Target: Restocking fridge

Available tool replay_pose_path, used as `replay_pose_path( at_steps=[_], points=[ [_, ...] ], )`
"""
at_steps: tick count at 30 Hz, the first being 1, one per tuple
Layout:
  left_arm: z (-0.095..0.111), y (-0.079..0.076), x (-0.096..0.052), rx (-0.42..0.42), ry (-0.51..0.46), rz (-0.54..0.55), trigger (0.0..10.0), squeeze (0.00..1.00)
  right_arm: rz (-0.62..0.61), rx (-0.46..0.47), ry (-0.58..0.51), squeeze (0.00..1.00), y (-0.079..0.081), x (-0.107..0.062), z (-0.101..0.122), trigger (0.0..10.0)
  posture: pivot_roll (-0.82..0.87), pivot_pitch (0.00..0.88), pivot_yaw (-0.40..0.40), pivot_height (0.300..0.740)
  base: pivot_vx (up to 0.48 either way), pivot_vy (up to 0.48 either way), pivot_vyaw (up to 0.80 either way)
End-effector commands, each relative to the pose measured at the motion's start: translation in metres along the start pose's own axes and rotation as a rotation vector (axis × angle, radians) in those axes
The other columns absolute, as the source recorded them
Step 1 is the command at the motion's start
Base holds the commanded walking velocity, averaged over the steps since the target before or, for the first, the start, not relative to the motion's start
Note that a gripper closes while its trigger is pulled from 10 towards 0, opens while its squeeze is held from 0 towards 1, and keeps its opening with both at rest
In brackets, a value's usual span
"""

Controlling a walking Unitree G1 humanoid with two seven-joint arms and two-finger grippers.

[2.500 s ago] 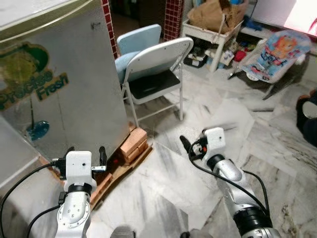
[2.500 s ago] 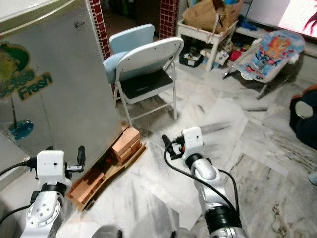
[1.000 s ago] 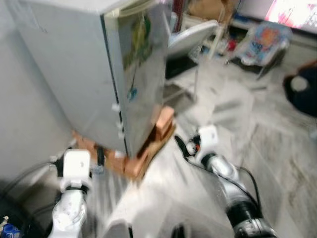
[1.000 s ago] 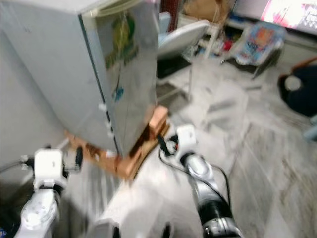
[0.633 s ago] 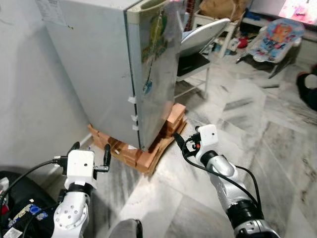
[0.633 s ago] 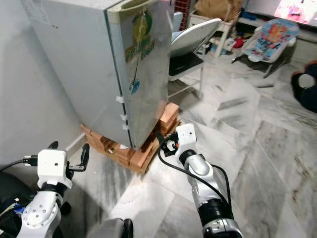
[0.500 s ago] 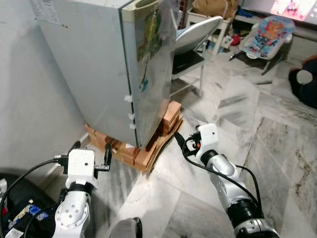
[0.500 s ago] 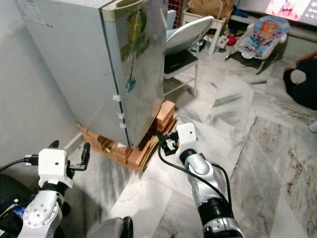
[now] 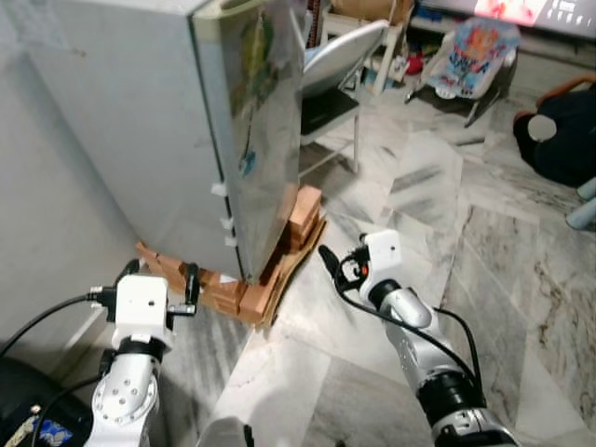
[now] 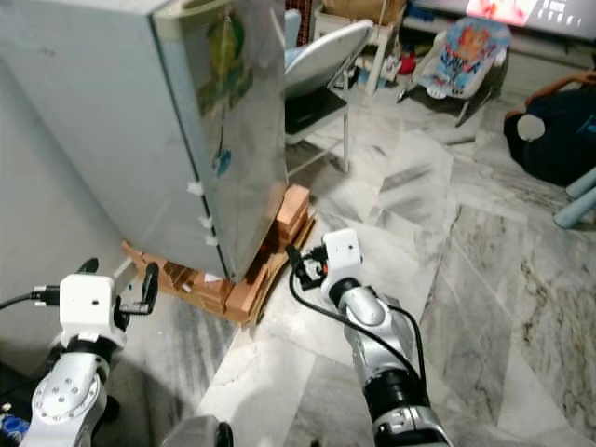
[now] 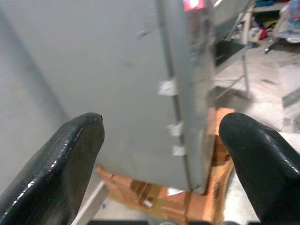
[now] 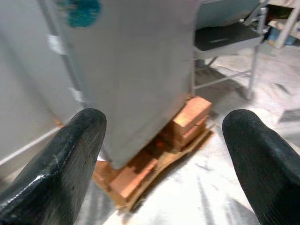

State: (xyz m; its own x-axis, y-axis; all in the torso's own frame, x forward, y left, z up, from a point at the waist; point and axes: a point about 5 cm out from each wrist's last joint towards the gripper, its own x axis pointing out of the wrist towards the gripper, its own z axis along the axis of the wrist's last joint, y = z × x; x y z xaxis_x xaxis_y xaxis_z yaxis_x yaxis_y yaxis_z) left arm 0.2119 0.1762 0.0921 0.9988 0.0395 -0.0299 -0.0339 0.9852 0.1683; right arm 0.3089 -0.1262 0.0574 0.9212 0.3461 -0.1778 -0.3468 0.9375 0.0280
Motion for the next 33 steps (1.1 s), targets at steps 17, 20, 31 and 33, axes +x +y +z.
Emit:
replay_pose_path(
  at_steps=[17, 20, 31, 33],
  points=[
    [-0.005, 0.006, -0.003, 0.0, 0.024, 0.012, 10.0, 0.0, -0.026, -0.006, 0.011, 0.0, -0.007, -0.005, -0.001, 10.0, 0.11, 0.098, -0.032, 0.74, 0.324, 0.0, -0.71],
    [-0.012, 0.004, -0.001, -0.102, 0.063, 0.022, 10.0, 0.0, -0.019, -0.008, 0.014, 0.0, -0.005, -0.007, -0.004, 10.0, 0.11, 0.102, -0.031, 0.74, 0.082, 0.0, -0.21],
    [-0.055, -0.019, 0.006, -0.449, 0.316, -0.09, 10.0, 0.0, -0.012, -0.02, 0.011, 0.0, -0.005, -0.007, -0.002, 10.0, 0.09, 0.098, -0.038, 0.74, 0.0, 0.0, 0.0],
    [-0.056, -0.013, 0.011, -0.517, 0.331, -0.069, 10.0, 0.0, -0.013, -0.023, 0.01, 0.0, -0.006, -0.007, -0.002, 10.0, 0.08, 0.097, -0.037, 0.74, 0.0, 0.0, 0.0]
  ],
)
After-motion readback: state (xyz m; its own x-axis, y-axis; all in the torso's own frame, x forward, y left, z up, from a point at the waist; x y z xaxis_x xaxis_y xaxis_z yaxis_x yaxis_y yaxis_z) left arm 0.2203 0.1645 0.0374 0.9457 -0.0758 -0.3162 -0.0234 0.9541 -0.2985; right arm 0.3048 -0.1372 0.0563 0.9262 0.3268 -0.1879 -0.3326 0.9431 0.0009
